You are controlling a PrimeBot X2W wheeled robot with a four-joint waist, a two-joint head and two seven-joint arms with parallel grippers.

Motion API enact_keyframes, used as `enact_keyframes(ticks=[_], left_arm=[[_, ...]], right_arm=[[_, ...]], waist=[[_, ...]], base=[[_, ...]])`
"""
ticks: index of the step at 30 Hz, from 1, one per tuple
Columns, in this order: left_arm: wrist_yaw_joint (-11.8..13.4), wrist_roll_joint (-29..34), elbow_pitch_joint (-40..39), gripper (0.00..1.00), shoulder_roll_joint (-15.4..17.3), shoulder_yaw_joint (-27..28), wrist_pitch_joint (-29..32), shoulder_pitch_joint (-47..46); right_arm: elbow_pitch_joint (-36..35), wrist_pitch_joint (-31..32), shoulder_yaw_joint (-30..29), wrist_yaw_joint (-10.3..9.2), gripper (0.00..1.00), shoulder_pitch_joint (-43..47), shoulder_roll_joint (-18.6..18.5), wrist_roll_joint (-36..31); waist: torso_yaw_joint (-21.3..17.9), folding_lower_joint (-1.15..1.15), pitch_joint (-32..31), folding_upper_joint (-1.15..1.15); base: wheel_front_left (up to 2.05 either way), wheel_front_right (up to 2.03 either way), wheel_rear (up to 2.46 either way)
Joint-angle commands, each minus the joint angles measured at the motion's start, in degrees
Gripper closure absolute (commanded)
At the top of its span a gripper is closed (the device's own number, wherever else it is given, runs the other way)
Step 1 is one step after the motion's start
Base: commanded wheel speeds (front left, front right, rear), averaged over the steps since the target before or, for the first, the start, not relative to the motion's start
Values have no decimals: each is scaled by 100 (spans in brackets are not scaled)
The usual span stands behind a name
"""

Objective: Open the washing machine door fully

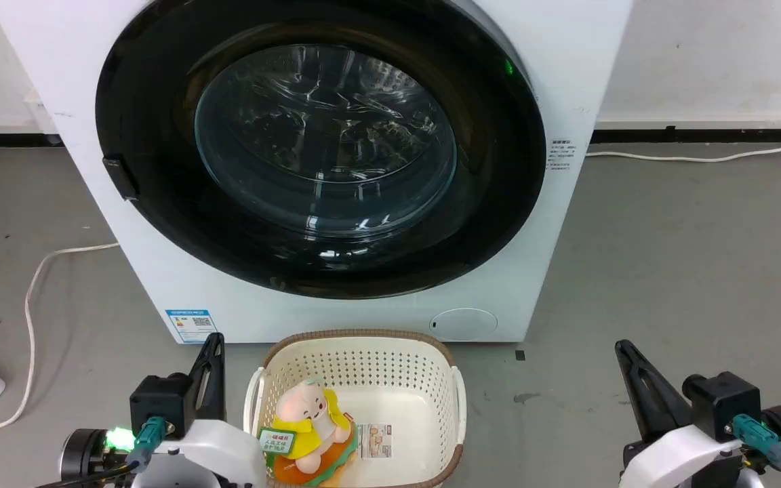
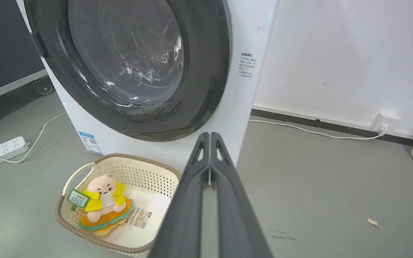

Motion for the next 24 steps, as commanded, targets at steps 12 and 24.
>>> enact_keyframes(ticks=[12, 24], left_arm=[[-25, 16, -19, 100, 8, 5, 1, 54], [-25, 16, -19, 100, 8, 5, 1, 54]], right_arm=[[15, 4, 1, 5, 100, -71, 26, -44], [15, 4, 1, 5, 100, -71, 26, -44]], waist=[[0, 0, 0, 0], [0, 0, 0, 0]], base=[[0, 0, 0], [0, 0, 0]])
